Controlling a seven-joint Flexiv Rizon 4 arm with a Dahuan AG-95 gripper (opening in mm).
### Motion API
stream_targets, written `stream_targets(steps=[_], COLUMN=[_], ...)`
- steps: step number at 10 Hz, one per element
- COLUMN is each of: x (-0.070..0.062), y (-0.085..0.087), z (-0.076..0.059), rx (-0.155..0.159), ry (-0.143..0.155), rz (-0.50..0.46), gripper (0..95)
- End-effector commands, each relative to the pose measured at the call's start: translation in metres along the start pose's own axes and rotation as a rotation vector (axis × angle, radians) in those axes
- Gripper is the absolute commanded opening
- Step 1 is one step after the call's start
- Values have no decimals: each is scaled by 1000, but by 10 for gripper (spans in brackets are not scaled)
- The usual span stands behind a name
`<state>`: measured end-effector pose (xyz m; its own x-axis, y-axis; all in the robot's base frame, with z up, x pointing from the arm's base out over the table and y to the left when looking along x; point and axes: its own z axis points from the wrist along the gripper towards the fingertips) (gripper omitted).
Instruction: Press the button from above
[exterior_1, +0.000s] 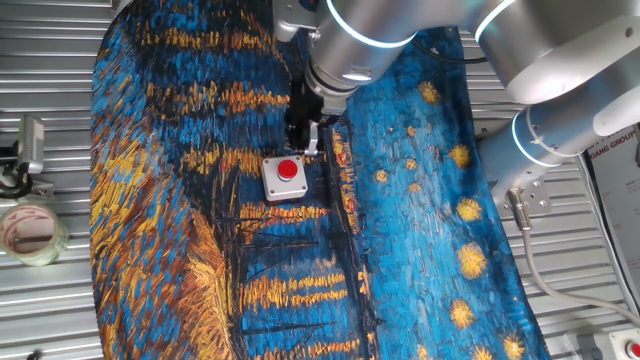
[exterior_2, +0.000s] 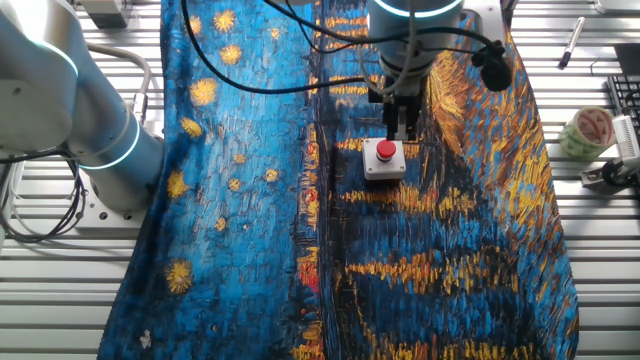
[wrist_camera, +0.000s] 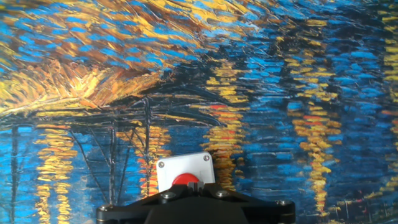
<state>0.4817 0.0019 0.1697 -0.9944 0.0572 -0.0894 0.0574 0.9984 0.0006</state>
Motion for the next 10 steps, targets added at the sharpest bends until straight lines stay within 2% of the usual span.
stream_targets(steps=[1,4,6,10], x=[-1,3,11,12], y=[0,1,1,2], z=[1,-1,1,1], rx=[0,2,1,-4], ry=[1,3,-2,-2], rz=[2,3,-2,0], gripper=[0,0,0,0])
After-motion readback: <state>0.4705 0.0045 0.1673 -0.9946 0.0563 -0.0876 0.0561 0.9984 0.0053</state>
